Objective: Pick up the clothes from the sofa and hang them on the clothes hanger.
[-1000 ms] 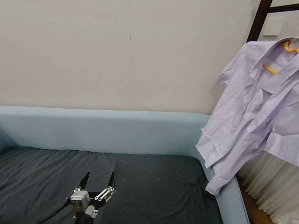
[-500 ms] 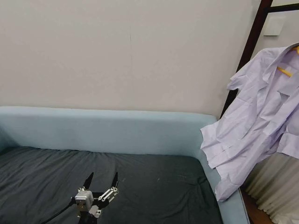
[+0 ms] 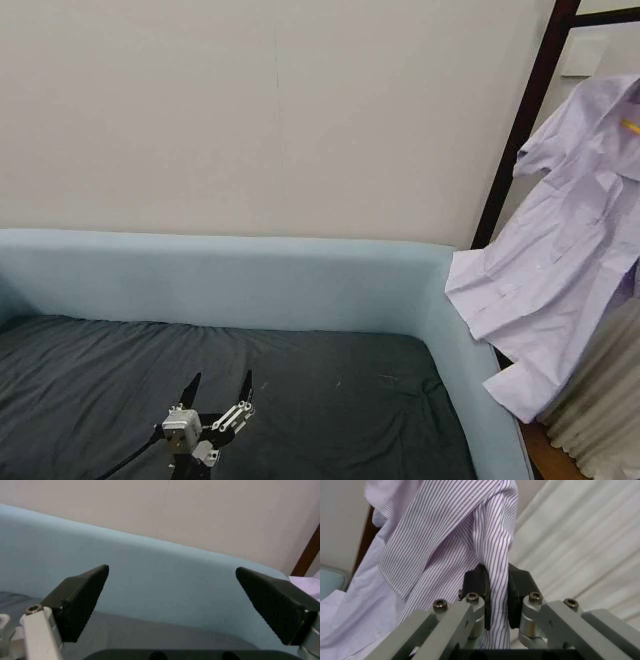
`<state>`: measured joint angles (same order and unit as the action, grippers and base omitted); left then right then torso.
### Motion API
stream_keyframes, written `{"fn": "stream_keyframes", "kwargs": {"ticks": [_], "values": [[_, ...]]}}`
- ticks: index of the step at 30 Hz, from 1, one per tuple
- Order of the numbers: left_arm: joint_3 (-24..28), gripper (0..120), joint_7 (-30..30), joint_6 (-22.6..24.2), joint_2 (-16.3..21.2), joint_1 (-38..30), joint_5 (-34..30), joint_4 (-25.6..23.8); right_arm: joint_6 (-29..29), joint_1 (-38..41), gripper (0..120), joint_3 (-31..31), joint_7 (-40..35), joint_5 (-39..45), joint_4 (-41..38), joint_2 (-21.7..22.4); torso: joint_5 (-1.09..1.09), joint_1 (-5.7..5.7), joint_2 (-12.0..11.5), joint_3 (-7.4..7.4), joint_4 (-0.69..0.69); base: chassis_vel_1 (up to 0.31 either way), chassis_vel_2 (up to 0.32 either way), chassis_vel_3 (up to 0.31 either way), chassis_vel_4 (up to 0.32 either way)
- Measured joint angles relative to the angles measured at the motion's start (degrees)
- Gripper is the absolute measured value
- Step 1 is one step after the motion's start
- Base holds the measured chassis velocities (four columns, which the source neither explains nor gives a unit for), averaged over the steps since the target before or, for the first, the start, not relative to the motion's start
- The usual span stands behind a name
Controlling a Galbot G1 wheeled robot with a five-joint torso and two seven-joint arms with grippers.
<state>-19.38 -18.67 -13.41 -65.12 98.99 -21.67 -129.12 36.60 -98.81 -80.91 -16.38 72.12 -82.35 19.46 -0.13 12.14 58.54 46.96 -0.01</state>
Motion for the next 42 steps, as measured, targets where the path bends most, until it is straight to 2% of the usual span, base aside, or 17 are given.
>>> {"fn": "stream_keyframes", "kwargs": {"ticks": [1,3,4,8,10,18,24,31,42], "values": [[0.00,100,0.00,0.00,0.00,0.00,0.00,0.00,0.00,0.00,7,0.00,0.00,0.00,0.00,0.00,0.00,0.00,0.00,0.00,0.00,0.000,0.000,0.000,0.000],[-0.40,100,-0.02,-0.11,0.09,0.08,-0.01,0.00,0.00,-4.46,7,-2.93,0.48,-0.87,2.30,2.06,0.15,0.01,-0.01,0.02,0.00,0.000,0.000,0.000,0.000],[-0.57,100,-0.03,-0.14,0.09,0.06,-0.07,0.00,0.00,-6.33,7,-4.60,0.52,-1.21,3.61,3.25,0.17,0.02,-0.01,0.02,-0.04,0.000,0.000,0.000,0.000],[-0.80,100,-0.04,-0.22,0.10,-0.01,-0.31,0.08,0.15,-8.96,7,-7.47,0.40,-1.63,7.16,6.61,0.03,0.01,0.00,0.00,-0.08,0.000,0.000,0.000,0.000],[-0.87,100,-0.05,-0.41,0.15,0.11,-0.36,0.13,0.52,-9.18,7,-7.83,0.29,-1.56,8.66,7.88,0.11,0.01,-0.01,0.00,-0.05,0.000,0.000,0.000,0.000],[-0.79,100,-0.06,-0.99,0.53,0.33,-0.40,0.29,1.59,-8.07,7,-6.84,-0.58,0.98,12.66,12.05,0.11,0.00,0.00,0.00,-0.09,0.000,0.000,0.000,0.000],[-1.11,100,-0.61,-0.71,1.57,0.85,1.00,-0.17,1.77,-10.07,7,-9.82,-2.49,4.67,18.29,16.46,0.08,0.00,0.00,0.00,-0.03,0.000,0.000,0.000,0.000],[-3.47,100,-0.97,-0.41,3.98,0.99,0.38,-0.68,2.46,-13.15,7,-14.08,-5.14,8.60,24.48,21.53,0.11,0.00,0.00,0.01,-0.07,0.000,0.000,0.000,0.000],[-4.08,100,-0.99,-0.57,4.31,0.98,-0.35,-0.71,4.54,-17.24,7,-18.51,-10.42,14.37,32.37,27.58,0.09,0.00,0.00,0.00,-0.07,0.000,0.000,0.000,0.000]]}}
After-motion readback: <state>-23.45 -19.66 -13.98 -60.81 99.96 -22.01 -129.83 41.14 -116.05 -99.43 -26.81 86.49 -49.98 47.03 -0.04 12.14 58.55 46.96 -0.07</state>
